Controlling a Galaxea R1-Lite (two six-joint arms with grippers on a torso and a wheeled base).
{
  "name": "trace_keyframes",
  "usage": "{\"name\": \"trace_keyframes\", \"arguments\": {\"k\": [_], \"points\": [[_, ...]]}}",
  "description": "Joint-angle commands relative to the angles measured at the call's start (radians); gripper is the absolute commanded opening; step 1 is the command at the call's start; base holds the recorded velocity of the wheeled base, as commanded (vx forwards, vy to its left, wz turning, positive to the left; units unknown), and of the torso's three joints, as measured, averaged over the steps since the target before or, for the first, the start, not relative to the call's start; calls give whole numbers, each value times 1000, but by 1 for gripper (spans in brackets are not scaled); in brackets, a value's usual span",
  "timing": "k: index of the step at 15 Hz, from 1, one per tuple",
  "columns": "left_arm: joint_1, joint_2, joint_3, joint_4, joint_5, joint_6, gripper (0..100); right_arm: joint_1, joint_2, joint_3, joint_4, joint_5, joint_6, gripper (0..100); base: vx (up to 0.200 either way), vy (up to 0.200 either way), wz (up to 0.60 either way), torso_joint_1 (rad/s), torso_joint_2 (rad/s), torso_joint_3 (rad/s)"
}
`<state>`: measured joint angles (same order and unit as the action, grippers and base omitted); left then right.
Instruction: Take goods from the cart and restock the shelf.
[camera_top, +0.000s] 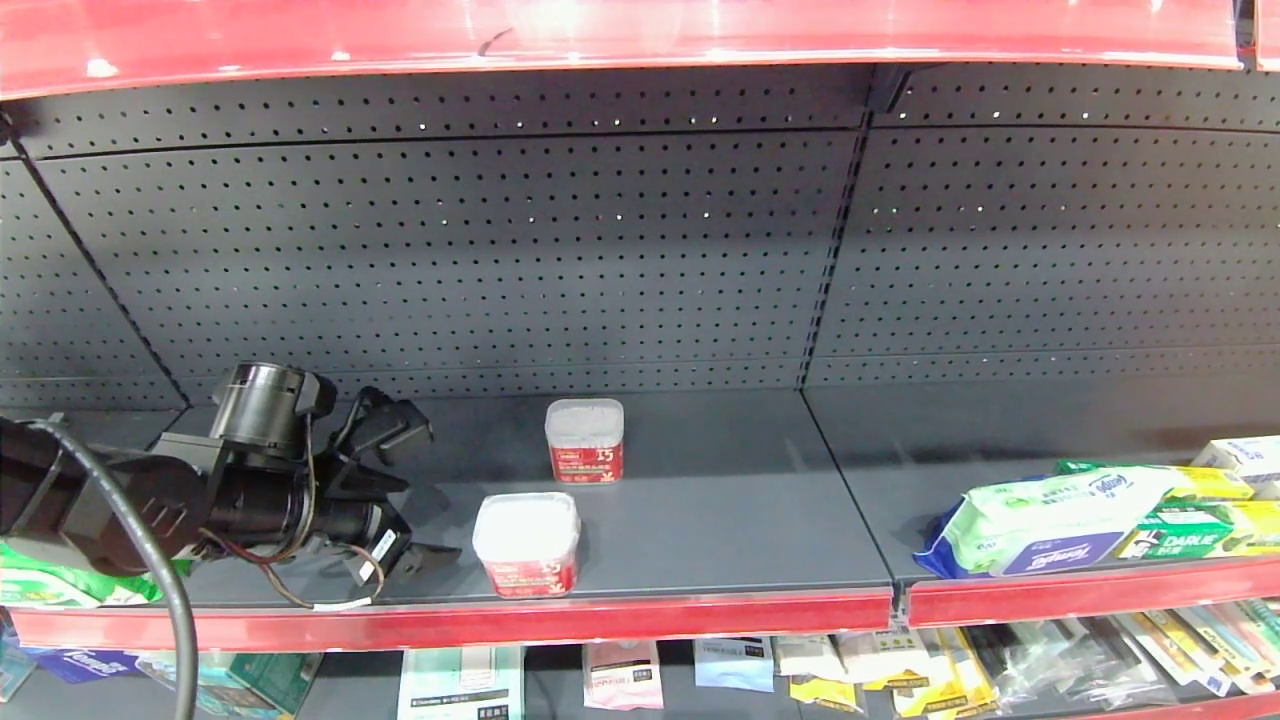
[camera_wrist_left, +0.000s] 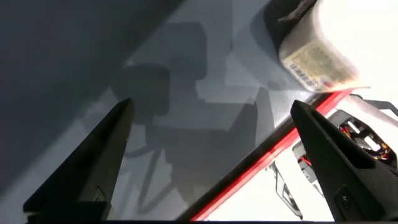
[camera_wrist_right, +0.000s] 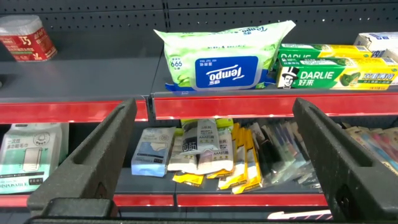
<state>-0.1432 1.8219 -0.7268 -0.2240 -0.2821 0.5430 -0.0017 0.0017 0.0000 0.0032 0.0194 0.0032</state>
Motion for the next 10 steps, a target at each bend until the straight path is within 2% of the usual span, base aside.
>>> {"name": "trace_keyframes", "arguments": {"k": [1, 10], "points": [[-12, 23, -16, 0, 0, 0, 100, 0, 0, 0, 0, 1, 0, 100, 0, 0, 0, 0, 0, 0], [-45, 73, -75, -1, 0, 0, 100, 0, 0, 0, 0, 1, 0, 100, 0, 0, 0, 0, 0, 0]]}}
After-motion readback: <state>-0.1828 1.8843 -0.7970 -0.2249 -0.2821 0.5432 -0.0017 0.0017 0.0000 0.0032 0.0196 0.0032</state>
